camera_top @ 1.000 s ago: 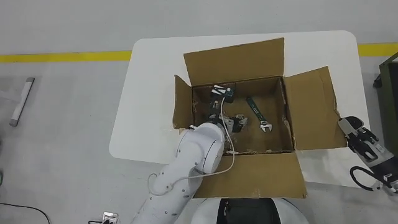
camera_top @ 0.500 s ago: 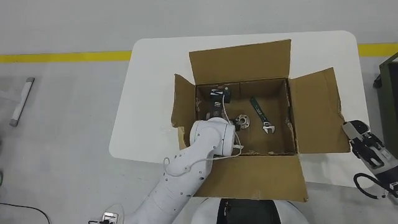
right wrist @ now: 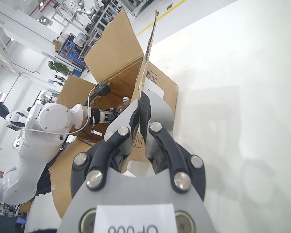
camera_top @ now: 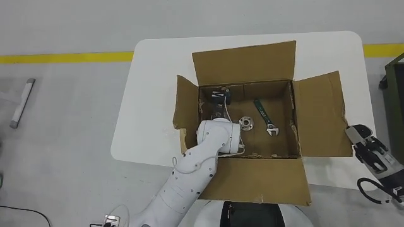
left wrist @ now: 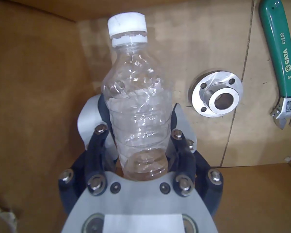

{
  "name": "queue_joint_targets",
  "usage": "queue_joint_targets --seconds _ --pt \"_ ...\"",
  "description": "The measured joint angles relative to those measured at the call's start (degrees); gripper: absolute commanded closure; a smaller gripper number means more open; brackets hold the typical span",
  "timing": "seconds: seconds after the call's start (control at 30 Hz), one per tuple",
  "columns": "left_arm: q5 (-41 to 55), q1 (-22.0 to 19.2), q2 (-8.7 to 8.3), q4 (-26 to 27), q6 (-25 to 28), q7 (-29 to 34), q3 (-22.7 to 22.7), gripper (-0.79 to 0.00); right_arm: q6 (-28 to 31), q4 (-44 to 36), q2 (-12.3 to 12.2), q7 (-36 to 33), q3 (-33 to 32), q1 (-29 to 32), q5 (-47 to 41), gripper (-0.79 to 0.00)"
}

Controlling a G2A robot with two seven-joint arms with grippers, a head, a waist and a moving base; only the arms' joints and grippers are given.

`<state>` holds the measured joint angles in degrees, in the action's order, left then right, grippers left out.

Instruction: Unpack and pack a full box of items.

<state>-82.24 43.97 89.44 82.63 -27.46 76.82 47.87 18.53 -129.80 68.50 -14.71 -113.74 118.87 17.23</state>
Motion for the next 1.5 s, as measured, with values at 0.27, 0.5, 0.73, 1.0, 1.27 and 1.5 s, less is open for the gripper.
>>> queue_joint_targets --seconds 0.27,0.5,0.73,1.0,1.27,1.5 --pt "0.6 0.6 0.75 4.3 1.9 1.2 1.2 0.000 -2.7 0.2 0.2 1.6 -0.3 -1.8 0.0 0.000" --pt "1.0 1.6 0.47 15.2 6.7 1.2 4.4 0.000 -6.1 1.2 0.6 4.4 -1.5 -3.4 -1.1 0.000" --pt "-2.0 3.6 -0.20 24.4 8.7 3.1 9.5 0.000 -8.9 1.9 1.2 7.4 -2.4 -2.3 -1.8 0.000" --pt "-7.3 3.8 -0.90 31.3 10.8 5.6 17.0 0.000 -9.0 1.7 1.7 8.1 -2.1 -0.8 -1.3 0.000" --pt "-4.8 4.7 -0.61 33.5 12.6 5.3 17.3 0.000 -7.2 1.2 1.9 6.3 -1.0 -0.8 -2.8 -0.166" --pt "-5.0 5.3 -0.35 34.1 13.0 5.3 16.6 0.000 -4.6 -1.8 1.2 -8.7 0.7 -4.4 -17.7 -0.785"
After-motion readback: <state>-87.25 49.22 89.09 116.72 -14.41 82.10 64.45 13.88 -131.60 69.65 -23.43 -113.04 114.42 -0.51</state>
